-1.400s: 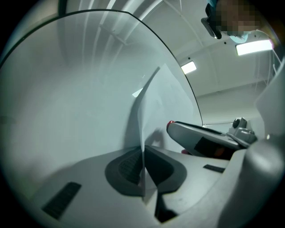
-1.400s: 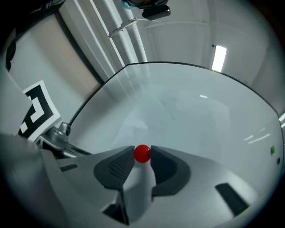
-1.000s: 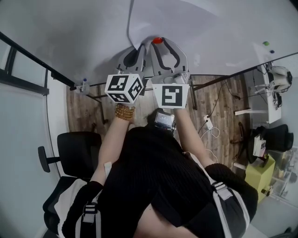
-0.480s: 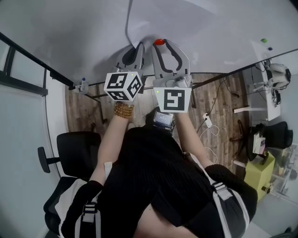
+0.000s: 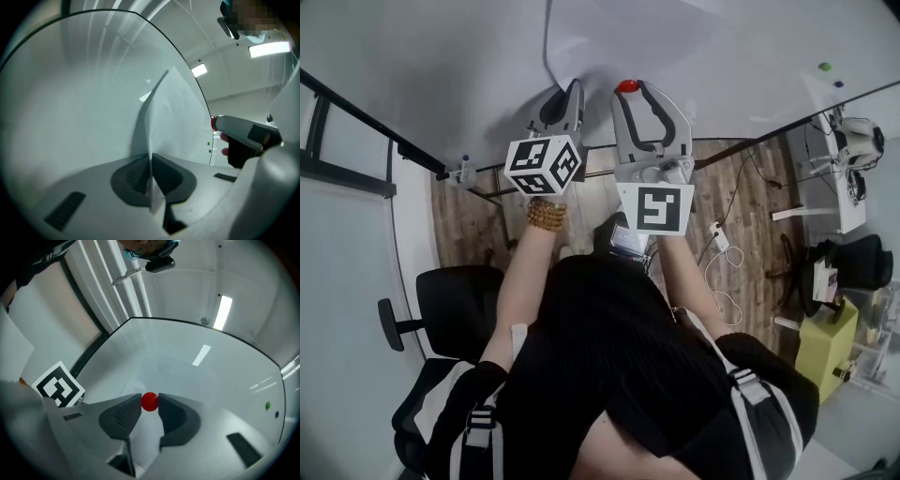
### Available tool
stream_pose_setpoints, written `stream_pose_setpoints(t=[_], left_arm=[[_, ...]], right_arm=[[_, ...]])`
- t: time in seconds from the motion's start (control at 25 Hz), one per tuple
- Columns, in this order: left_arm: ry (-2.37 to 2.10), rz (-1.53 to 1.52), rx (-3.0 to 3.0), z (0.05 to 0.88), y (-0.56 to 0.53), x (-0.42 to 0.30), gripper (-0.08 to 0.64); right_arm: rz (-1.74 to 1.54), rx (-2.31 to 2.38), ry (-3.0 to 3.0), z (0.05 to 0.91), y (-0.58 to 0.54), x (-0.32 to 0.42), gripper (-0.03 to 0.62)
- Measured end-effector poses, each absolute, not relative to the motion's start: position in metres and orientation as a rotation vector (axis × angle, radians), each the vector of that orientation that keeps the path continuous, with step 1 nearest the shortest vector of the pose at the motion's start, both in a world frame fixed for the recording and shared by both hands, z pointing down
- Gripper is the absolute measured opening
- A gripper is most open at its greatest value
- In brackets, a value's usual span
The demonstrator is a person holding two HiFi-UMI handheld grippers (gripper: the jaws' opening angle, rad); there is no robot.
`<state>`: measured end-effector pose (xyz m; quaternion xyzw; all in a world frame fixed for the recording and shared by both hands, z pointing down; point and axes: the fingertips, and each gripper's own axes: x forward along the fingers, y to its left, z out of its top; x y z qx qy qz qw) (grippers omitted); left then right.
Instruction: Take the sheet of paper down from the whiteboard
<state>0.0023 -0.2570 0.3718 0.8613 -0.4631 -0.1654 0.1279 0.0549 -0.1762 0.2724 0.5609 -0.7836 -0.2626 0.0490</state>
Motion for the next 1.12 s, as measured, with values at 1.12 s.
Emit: stream_pose_setpoints(t=[1.12], left_arm=[[-1.560,-0.430,2.541,0.366,-0.206,-0.044,0.012]], right_arm=[[-0.774,1.691,-2.442,0.268,-0.160,0.053,0.110]])
